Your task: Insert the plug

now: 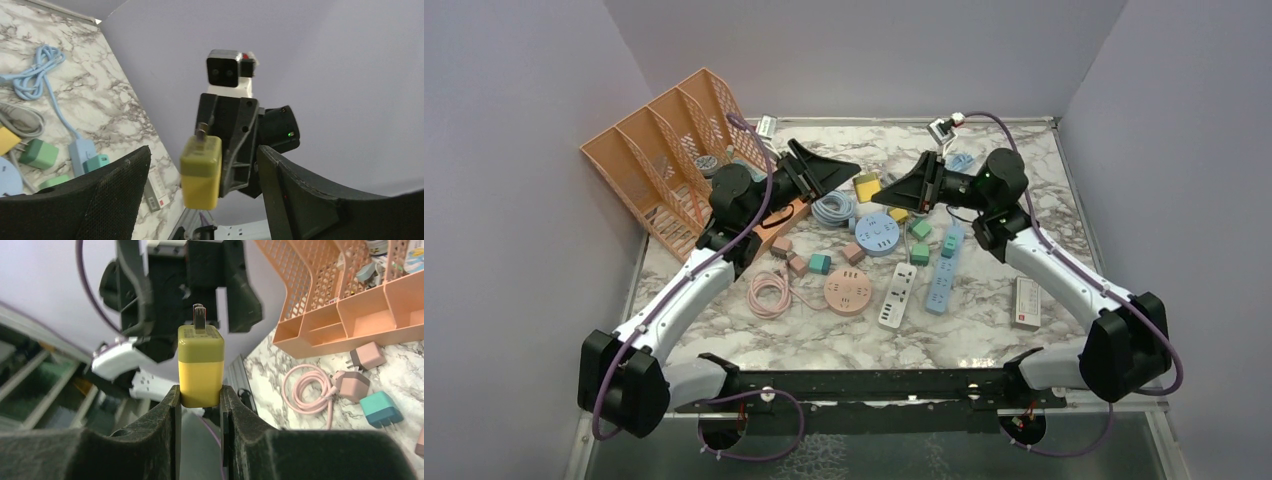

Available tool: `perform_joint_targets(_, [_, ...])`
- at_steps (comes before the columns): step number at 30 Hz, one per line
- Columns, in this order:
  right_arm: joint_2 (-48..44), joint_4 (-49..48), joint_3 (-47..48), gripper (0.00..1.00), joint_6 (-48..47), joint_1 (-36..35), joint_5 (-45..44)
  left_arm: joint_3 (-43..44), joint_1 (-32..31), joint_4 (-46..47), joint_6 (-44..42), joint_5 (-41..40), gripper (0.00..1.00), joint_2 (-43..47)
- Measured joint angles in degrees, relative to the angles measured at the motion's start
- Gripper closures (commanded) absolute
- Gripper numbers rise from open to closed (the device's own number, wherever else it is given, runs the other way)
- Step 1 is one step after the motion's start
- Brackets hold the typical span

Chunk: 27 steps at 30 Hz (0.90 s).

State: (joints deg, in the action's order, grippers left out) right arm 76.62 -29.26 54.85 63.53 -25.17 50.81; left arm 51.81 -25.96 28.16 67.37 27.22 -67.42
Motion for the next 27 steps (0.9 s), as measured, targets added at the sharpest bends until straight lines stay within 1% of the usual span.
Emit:
perform_joint_targets(3, [0.0, 4.7, 3.2, 0.94, -5.5, 0.0, 4.6, 0.9, 2.9, -0.4, -1.2, 7.2, 0.19, -1.5])
perform_joint_targets(5, [0.0, 9.6, 5.7, 0.94, -9.9, 0.0, 6.7, 1.4, 3.9, -0.9, -1.8, 11.6, 0.19, -2.4])
perform_joint_targets(11, [0.7, 27.0, 11.7, 0.95, -22.9, 0.0, 9.5, 2.5, 5.3, -2.8, -3.0, 21.6, 0.20, -3.5])
perform_joint_targets(13, [1.3, 30.9, 12.8, 0.96, -25.8, 0.0, 9.7, 3.1, 5.3, -3.0, -3.4, 24.5, 0.20, -3.7])
perform_joint_targets(18, [2.7, 38.8, 13.5, 0.96, -31.1, 0.0, 9.7, 3.7, 5.4, -3.1, -4.1, 27.7, 0.22, -3.8])
perform_joint_targets(23, [3.8, 43.0, 14.0, 0.96, -34.2, 0.0, 10.7, 3.7, 5.4, -3.5, -4.8, 28.5, 0.31, -4.0])
perform_joint_targets(27, [5.0, 46.9, 17.4, 0.96, -37.6, 0.0, 11.4, 3.6, 5.4, -3.5, -5.0, 29.0, 0.32, -4.5])
